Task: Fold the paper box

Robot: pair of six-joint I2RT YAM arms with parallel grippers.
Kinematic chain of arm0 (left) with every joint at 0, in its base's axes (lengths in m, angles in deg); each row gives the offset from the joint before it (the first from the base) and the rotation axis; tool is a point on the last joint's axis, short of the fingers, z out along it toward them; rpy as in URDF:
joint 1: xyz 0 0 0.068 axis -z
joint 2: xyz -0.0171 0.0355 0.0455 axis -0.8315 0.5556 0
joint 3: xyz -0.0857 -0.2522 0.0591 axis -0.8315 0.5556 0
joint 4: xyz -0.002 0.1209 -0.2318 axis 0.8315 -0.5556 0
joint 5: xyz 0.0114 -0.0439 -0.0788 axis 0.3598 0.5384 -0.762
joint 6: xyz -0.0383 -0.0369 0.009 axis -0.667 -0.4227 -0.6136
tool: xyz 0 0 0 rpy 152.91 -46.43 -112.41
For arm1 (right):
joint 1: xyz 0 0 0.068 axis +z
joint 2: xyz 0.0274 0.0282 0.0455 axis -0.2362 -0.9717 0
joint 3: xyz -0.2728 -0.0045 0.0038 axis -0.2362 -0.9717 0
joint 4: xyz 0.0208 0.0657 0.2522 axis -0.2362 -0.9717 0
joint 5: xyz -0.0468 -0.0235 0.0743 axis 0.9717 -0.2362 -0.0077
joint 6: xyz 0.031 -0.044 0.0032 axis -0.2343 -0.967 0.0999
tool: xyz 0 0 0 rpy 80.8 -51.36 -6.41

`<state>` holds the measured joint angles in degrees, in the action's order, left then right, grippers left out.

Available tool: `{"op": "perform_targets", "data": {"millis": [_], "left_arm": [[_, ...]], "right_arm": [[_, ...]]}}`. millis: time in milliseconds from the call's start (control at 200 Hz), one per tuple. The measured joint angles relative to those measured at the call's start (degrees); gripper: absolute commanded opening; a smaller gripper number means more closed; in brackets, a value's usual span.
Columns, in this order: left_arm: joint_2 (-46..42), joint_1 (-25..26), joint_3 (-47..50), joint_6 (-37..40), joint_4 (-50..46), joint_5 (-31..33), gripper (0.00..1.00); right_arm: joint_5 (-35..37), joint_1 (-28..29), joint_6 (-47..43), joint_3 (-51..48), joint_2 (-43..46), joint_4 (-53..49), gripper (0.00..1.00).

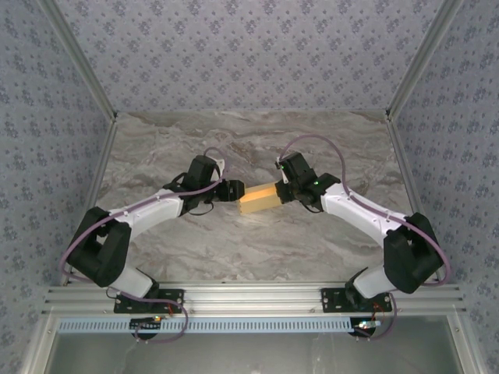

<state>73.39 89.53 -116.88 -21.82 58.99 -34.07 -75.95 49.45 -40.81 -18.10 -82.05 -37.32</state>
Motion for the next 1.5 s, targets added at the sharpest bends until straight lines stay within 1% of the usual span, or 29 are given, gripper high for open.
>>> {"op": "perform_targets", "data": {"millis": [275, 375, 430, 600, 755, 984, 1149, 1374, 1499], "left_arm": [[0.04, 0.24, 0.0, 0.17, 0.17, 0.44, 0.6], [0.04, 0.26, 0.0, 0.2, 0.17, 0.46, 0.59], [0.04, 0.26, 0.0, 0.2, 0.17, 0.48, 0.59], [0.04, 0.33, 0.0, 0.22, 0.17, 0.66, 0.59], [0.04, 0.59, 0.0, 0.26, 0.17, 1.09, 0.59], [0.04, 0.61, 0.0, 0.42, 0.2, 1.29, 0.6], [0.04, 1.09, 0.0, 0.42, 0.13, 1.97, 0.61], [0.15, 1.77, 1.16, 0.37, 1.36, 2.78, 0.61], [0.7, 1.77, 1.38, 0.37, 2.78, 2.8, 0.61]], "right_arm": [[-0.39, 0.0, -0.44, 0.04, 3.74, -2.49, 0.35], [-1.09, -0.02, -0.66, 0.24, 5.49, -3.13, 0.43], [-1.86, -0.28, -0.85, 0.57, 6.14, -3.37, 0.45], [-5.27, -2.86, -0.87, 3.23, 5.05, -3.58, 0.46], [-8.68, -5.88, -0.87, 6.14, 0.85, -3.1, 0.46], [-12.44, -8.02, -1.73, 7.15, -4.44, -3.06, 0.45], [-14.03, -8.94, -1.7, 4.44, -4.66, -1.38, 0.44], [-16.13, -9.81, -0.76, -1.31, -2.8, 4.87, 0.44], [-17.03, -10.23, -0.11, -2.67, -2.49, 7.34, 0.43]]}}
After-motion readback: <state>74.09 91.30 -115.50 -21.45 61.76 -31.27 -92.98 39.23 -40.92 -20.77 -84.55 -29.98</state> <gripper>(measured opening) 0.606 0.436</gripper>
